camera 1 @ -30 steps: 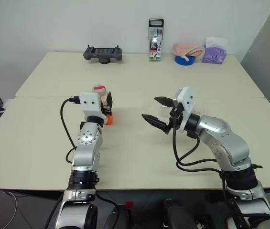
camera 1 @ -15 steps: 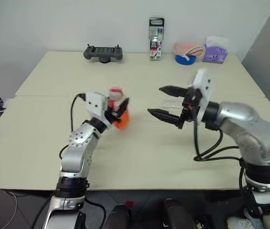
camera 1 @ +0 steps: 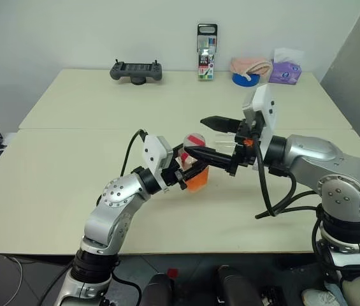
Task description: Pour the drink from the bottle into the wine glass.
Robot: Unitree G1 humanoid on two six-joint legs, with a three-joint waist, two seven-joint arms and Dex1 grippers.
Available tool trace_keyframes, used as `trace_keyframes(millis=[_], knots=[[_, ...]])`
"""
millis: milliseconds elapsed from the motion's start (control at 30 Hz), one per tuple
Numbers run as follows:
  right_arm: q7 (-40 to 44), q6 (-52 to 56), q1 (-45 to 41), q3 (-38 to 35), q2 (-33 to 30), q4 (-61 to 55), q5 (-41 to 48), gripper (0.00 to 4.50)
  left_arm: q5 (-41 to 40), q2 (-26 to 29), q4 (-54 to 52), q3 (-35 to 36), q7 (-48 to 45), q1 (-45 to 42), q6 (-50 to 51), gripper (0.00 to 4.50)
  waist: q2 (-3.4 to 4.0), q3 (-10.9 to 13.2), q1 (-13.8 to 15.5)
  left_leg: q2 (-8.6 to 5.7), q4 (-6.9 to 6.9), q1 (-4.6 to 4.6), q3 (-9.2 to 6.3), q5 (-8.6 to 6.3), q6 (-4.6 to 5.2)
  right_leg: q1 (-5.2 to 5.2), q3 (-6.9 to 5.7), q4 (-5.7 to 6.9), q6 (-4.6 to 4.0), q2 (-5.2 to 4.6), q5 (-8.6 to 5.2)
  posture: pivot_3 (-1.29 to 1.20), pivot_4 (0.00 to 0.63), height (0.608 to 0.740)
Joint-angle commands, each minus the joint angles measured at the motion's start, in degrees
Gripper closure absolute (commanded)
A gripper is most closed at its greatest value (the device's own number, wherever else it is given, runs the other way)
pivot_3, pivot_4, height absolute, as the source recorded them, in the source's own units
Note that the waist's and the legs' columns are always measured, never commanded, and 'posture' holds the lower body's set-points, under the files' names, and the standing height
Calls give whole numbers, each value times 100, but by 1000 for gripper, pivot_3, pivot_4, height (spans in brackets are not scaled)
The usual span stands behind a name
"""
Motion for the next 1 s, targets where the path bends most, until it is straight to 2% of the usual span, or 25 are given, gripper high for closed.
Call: trace_keyframes(millis=[33,167,267,467,567,667,733,800,900,1000], knots=[[-173,-27,18,69,18,-194,-24,0,39,-31,-242,-15,6,-41,-121,2393,0,0,0,0,0,0,0,0,0,0,0,0,0,0,0,0,150,740],[-371,-71,69,157,79,-167,-128,0,96,-2,-145,28,-19,-23,-170,2396,0,0,-1,-1,2,0,1,0,0,0,1,1,0,0,0,0,150,740],[-482,-121,49,135,193,-143,-150,640,117,13,-154,41,-29,7,-167,2397,0,0,-2,0,1,1,1,0,0,0,1,1,0,1,0,0,150,740],[-469,-179,38,123,220,-122,-106,2641,175,5,-132,24,-48,30,-163,2398,0,0,-1,0,1,-1,0,0,0,0,1,-2,0,2,0,0,150,740],[-217,-284,39,210,47,-85,-166,2638,168,23,-169,-10,-91,45,-116,2422,0,0,-2,0,1,-1,0,0,0,0,1,-1,0,2,0,0,150,740],[994,-787,-5,422,-343,156,-123,2638,-33,128,-251,-62,-318,22,108,2424,1,0,-4,-1,1,-1,0,0,0,0,-1,-4,0,2,-1,0,150,740],[2877,-1075,102,524,-946,84,385,2638,-216,215,-299,-53,-471,-6,323,2429,5,9,-7,-1,1,-2,2,0,0,0,0,-7,0,1,-1,0,150,740],[4037,-1547,-116,826,-1234,715,150,2638,-341,322,-306,-72,-641,-46,490,2449,4,16,0,-4,1,-6,2,-1,2,1,-1,-10,4,-1,-3,0,150,740],[4827,-2330,-425,1217,-1344,1482,-536,2638,-383,411,-298,-102,-768,-67,559,2474,5,16,-45,0,1,7,9,-2,3,4,3,-6,6,0,-4,0,150,740],[4776,-2795,-632,1259,-1189,1963,-992,2638,-321,400,-241,-94,-746,-113,527,2495,7,18,-55,9,0,13,1,-1,3,4,-4,6,5,10,-4,0,150,740]])
